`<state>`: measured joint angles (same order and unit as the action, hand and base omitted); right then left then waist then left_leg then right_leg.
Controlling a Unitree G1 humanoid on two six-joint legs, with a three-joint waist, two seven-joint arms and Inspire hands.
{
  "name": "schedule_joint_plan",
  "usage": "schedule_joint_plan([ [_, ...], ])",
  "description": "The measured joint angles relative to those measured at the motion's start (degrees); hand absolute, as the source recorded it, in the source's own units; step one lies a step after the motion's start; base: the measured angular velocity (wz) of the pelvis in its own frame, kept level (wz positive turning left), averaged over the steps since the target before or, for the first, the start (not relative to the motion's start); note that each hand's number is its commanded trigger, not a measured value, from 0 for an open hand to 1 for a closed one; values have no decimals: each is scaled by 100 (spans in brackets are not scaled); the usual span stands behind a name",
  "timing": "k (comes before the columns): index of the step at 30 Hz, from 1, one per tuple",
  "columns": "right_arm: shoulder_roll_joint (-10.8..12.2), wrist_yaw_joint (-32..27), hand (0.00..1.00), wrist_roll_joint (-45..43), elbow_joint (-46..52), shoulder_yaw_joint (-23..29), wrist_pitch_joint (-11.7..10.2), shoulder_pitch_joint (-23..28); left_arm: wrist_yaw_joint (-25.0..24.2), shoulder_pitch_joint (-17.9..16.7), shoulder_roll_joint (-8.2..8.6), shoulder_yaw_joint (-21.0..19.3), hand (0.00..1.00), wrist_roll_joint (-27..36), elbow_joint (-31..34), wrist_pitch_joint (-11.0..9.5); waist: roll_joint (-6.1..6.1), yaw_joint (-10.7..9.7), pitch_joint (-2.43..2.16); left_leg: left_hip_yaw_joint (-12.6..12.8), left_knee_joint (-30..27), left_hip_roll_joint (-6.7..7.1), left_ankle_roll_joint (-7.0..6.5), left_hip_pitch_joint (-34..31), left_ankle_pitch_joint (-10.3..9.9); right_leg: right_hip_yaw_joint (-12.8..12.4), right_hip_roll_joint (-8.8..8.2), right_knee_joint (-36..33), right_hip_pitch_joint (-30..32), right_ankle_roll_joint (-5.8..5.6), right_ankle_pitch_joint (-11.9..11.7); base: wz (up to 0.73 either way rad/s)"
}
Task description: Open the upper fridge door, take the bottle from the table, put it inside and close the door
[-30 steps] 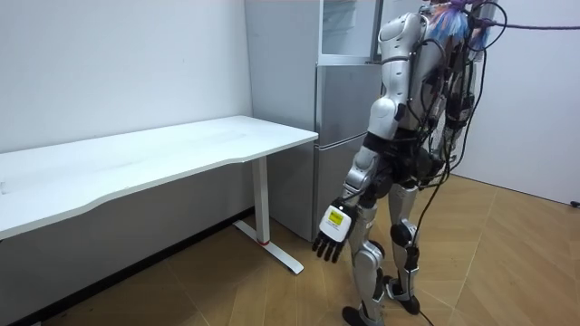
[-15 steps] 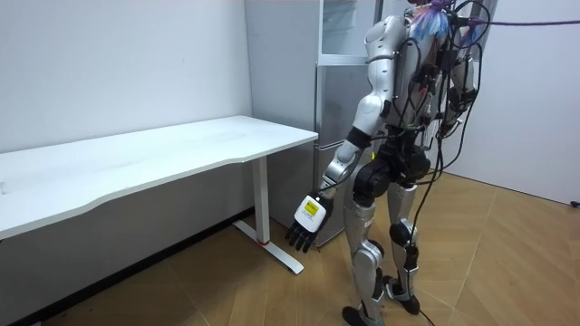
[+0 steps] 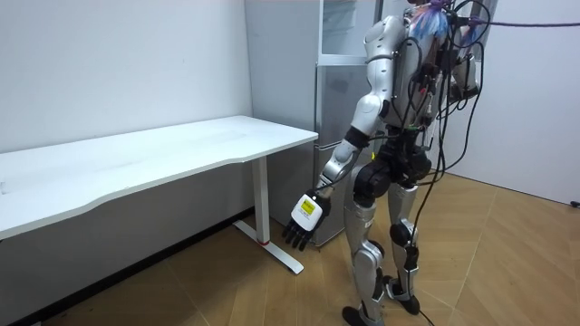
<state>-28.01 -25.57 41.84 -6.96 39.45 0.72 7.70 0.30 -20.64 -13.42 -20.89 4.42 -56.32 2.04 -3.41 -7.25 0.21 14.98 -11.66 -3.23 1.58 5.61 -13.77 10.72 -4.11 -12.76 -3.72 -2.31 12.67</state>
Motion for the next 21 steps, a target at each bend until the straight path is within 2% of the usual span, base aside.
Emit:
schedule_joint_plan([
  [2, -49, -63, 0, -138, 374, 3, 0, -108, -28, -19, 3, 40, 0, 12, 1, 0, -13, -47, 3, 1, -1, 0, 0, -1, 0, 3, 0, 7, 1, 0, 0, 0],
  [5, -84, -337, 0, -658, 596, -6, 123, -153, -88, -12, 33, 92, 0, 39, 5, 2, -31, -49, 7, 9, 1, 2, 0, -12, 0, -3, -6, -20, 37, 0, 2, -3],
  [7, -86, -442, 0, -1116, 857, -5, 296, -160, -98, -14, 47, 92, 0, 31, -28, 4, -32, -40, 11, 60, 4, -4, 0, -10, 0, -43, -8, -93, 99, 13, 28, -12],
  [15, -82, -647, 0, -1545, 1348, -377, 376, -190, -222, -11, 154, 93, 0, -11, -128, -5, 5, -23, 23, 96, 30, -1, 4, -7, 5, -123, -6, -211, 203, 17, 44, -5],
  [21, -81, -887, 0, -1637, 1669, -626, 574, -190, -229, -7, 173, 82, 0, -3, -605, -214, -1, -53, 26, 112, 34, 19, 5, -2, 7, -141, -28, -348, 274, 20, 106, -1],
])
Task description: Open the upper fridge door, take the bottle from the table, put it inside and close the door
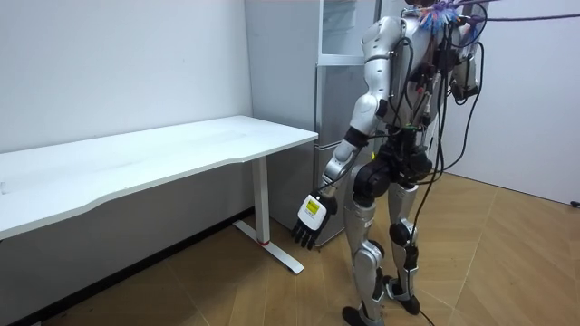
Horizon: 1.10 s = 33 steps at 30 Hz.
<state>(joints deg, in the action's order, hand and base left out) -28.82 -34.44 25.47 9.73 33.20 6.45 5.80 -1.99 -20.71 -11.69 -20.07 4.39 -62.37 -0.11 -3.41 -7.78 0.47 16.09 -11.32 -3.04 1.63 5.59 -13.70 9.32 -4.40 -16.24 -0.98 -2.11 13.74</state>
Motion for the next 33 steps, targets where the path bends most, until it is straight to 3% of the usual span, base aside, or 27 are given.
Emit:
schedule_joint_plan([
  [3, 0, 2, 0, -163, 72, -50, 66, 0, -33, -5, 14, -70, 0, -17, -129, -33, -16, -15, 7, -2, 0, 2, 7, 7, 5, -3, -8, -65, 23, 7, 31, 0],
  [12, 0, 5, 0, -281, 106, -78, 146, 0, -111, 62, 98, -413, 0, -11, -397, -425, -45, -20, 23, -43, 4, 3, 11, 19, 13, 5, -8, -61, 1, 10, 32, 0],
  [19, 0, 51, 0, -327, 106, -177, 236, 0, -154, 81, 120, -451, 0, -13, -436, -443, -99, -45, 55, -34, 4, 3, 11, 15, 13, 4, -8, -56, 0, 9, 33, 0],
  [26, 1, 145, 0, -351, 160, -277, 236, 0, -242, 119, 144, -448, 0, 2, -407, -527, -98, -27, 55, -19, -4, 2, 11, 2, 13, 3, -8, -66, 21, 10, 33, 0],
  [33, 44, 797, 0, -562, 573, -406, 243, 1, -245, 229, 144, -199, 0, 44, -345, -528, -91, 44, 49, 52, -48, -25, 17, -88, 16, -66, 9, -172, 178, 25, 26, -5],
])
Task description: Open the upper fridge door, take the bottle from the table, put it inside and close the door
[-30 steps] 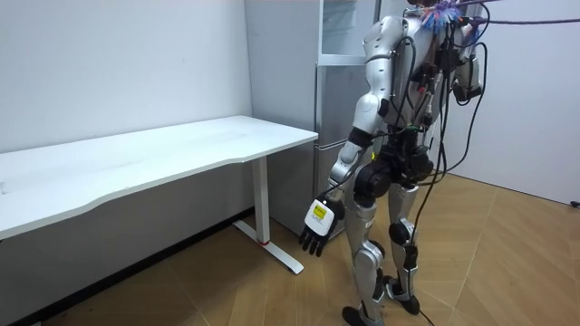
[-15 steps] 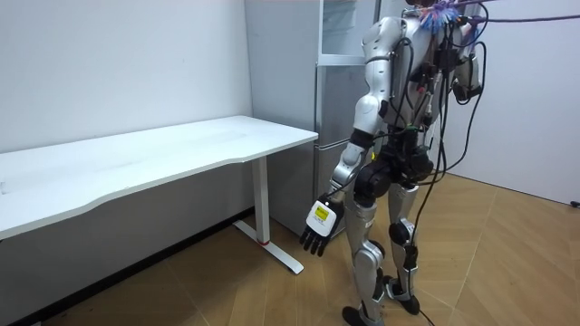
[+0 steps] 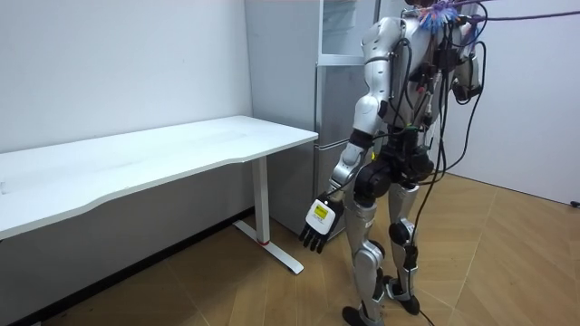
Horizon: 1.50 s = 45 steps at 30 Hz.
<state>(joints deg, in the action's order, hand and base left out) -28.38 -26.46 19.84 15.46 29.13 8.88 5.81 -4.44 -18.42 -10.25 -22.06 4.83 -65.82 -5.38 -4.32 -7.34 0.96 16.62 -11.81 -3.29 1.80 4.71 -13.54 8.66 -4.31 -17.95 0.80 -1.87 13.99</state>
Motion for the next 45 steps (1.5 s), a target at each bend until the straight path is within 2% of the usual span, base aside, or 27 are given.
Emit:
schedule_joint_plan([
  [5, -5, 216, 0, -406, 763, -113, -33, -39, 2, 95, -33, 562, 0, -9, 48, 89, 6, 167, -52, -27, -93, -31, 3, -18, 0, 6, 17, 23, -43, 25, -16, 1],
  [6, -4, 266, 0, -447, 831, -133, -112, -39, 1, 101, -63, 648, 0, -20, 55, 145, 20, 220, -97, -44, -103, -42, 4, -6, -1, 22, 26, 41, -85, 28, -17, 10],
  [8, -1, 365, 0, -429, 1025, -193, -281, -38, 0, 119, -103, 694, 0, -58, 86, 252, -2, 297, -123, -91, -117, -52, 6, -15, -1, 78, 28, 53, -100, 36, -22, 12],
  [10, 4, 563, 0, -415, 1352, -383, -553, -38, -3, 115, -180, 886, 0, -83, 143, 365, 4, 379, -125, -98, -116, -65, 11, -23, 1, 105, 40, 158, -129, 58, -45, 6],
  [13, 47, 831, 0, -434, 1470, -628, -754, -24, -2, 113, -224, 1003, 0, -137, 180, 437, 22, 480, -113, -109, -117, -78, 13, -11, 0, 120, 58, 245, -191, 51, -94, 3],
  [17, 175, 1149, 0, -448, 1525, -840, -854, -23, -1, 104, -240, 1083, 0, -286, 199, 468, 9, 531, -107, -134, -113, -80, 13, -44, -2, 149, 59, 257, -192, 50, -117, 1],
  [22, 311, 1357, 0, -443, 1536, -891, -1004, -24, 0, 117, -235, 1106, 0, -329, 200, 474, 72, 600, -108, -172, -117, -90, 13, -98, -1, 195, 64, 236, -195, 57, -133, 4],
  [28, 391, 1579, 0, -441, 1534, -989, -1032, -25, 0, 118, -228, 1105, 0, -332, 200, 511, 138, 604, -75, -181, -120, -92, 14, -106, -1, 230, 60, 233, -191, 58, -133, 0],
  [45, 392, 1734, 0, -443, 1535, -989, -1033, -25, 0, 123, -226, 1105, 0, -580, 202, 558, 102, 610, -90, -195, -140, -89, 14, -123, -1, 247, 55, 264, -204, 57, -133, 0],
])
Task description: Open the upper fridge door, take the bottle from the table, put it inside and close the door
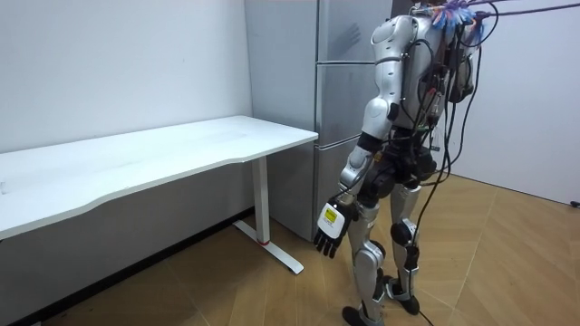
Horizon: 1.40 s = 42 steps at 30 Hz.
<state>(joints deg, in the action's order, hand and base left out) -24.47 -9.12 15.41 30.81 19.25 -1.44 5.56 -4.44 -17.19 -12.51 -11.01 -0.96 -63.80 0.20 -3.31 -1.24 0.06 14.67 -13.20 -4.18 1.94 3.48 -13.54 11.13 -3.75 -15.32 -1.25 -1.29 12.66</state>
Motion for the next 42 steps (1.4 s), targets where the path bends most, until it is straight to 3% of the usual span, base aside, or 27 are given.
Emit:
schedule_joint_plan([
  [11, 1, -49, 0, -24, 65, -10, -1, -25, 0, 11, 0, 10, 0, -202, 11, 13, -42, 16, -4, -81, -29, 3, 0, 17, 0, 98, 0, 91, -76, -1, 0, 4],
  [14, 1, -155, 0, -32, 152, -57, -133, -67, 0, 14, -2, 12, 0, -201, 6, 8, -57, 43, -5, -94, -28, 2, 0, 22, 0, 116, 3, 158, -108, -1, -1, 1],
  [19, 0, -420, 0, -200, 153, -277, -176, -650, 0, 15, 7, 75, 0, -262, 55, -6, -47, 95, 4, -143, -27, 0, 1, 33, 1, 186, 6, 175, -177, -3, -21, 6],
  [23, 0, -472, 0, -201, 151, -311, -251, -811, 1, 10, 11, 79, 0, -310, 161, -5, -21, 229, 19, -226, -27, 5, 2, 25, 1, 254, 2, 171, -203, -2, -21, 9],
  [28, 0, -525, 0, -273, 28, -742, -255, -1163, 23, 59, 36, 105, 0, -324, 194, 15, -9, 350, 19, -290, -21, 7, 10, 20, 7, 322, -2, 169, -258, -2, -22, 8],
  [33, 0, -685, 0, -273, -445, -905, -265, -1373, 52, 66, 25, 130, 0, -331, 196, 31, -71, 449, 44, -393, -34, 15, 13, 24, 9, 417, -5, 181, -368, -2, -21, 10],
  [38, 3, -786, 0, -716, -940, -1026, -506, -1372, 50, 147, 23, 228, 0, -373, 192, 222, -88, 440, 68, -538, -64, 19, 13, 3, 7, 568, -4, 272, -498, 2, -44, 15],
  [42, -9, -833, 0, -1479, -1463, -1146, -681, -1508, 50, 332, 11, 231, 0, -377, 250, 360, -56, 494, 54, -548, -119, 2, 14, 1, 8, 581, 6, 273, -521, 24, -64, 1],
])
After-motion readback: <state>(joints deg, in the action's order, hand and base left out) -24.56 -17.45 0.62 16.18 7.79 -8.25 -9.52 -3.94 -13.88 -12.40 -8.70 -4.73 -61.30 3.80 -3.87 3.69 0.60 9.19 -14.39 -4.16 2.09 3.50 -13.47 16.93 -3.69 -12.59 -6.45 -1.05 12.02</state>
